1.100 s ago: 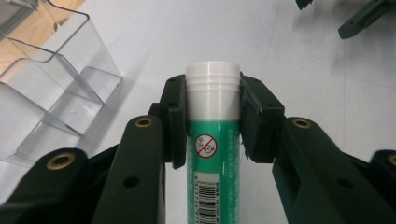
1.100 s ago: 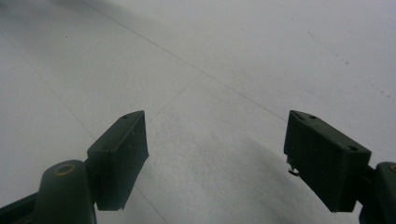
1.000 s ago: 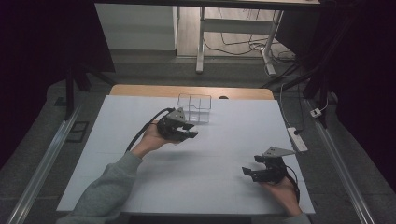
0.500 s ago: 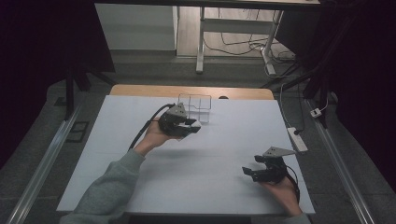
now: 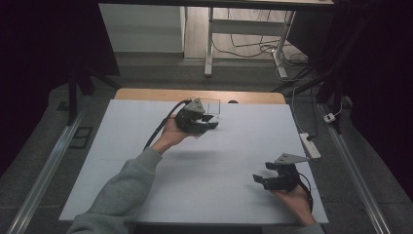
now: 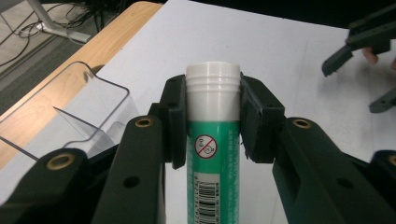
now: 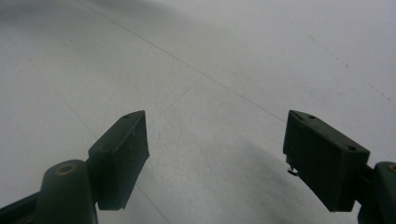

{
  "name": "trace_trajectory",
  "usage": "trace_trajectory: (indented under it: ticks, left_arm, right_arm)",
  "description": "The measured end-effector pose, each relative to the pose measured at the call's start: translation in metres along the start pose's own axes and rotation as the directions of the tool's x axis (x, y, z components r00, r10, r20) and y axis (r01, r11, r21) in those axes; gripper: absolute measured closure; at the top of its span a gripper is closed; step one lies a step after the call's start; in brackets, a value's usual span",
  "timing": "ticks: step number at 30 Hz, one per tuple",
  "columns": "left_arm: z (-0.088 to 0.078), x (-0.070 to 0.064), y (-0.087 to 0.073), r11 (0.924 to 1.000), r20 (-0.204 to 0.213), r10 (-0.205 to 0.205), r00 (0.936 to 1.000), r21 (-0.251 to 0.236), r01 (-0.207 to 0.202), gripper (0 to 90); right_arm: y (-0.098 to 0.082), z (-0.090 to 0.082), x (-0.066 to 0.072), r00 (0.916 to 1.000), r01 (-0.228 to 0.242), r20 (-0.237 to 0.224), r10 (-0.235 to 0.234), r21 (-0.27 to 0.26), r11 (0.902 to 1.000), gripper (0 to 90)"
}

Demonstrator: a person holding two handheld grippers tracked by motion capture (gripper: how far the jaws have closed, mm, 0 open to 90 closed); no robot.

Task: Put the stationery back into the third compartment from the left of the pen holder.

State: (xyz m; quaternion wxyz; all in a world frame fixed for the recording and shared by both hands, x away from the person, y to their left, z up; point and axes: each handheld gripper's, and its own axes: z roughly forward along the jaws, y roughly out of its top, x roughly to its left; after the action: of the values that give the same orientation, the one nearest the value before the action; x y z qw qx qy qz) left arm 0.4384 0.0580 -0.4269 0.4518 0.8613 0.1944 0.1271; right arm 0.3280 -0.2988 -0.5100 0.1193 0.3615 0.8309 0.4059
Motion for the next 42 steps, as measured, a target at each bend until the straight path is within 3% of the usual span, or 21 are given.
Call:
trace_trajectory:
  ticks: [13,32,42]
  left_arm:
    - [0.008,0.017,0.005,0.9993,-0.028,-0.036,0.9990,-0.001,0.036,64.1]
    - [0.013,0.033,0.018,0.9985,-0.077,-0.053,0.9956,0.008,0.054,64.1]
    - [0.022,0.044,0.027,0.9969,-0.105,-0.077,0.9915,-0.023,0.075,64.0]
  right_arm:
    - [0.000,0.000,-0.001,1.0000,-0.003,-0.002,0.003,-0.008,1.0000,21.4]
    - [0.000,0.000,-0.001,1.0000,-0.004,-0.003,0.004,-0.013,0.9999,21.4]
    - [0.000,0.000,-0.001,0.9999,-0.011,-0.007,0.011,-0.011,0.9999,21.4]
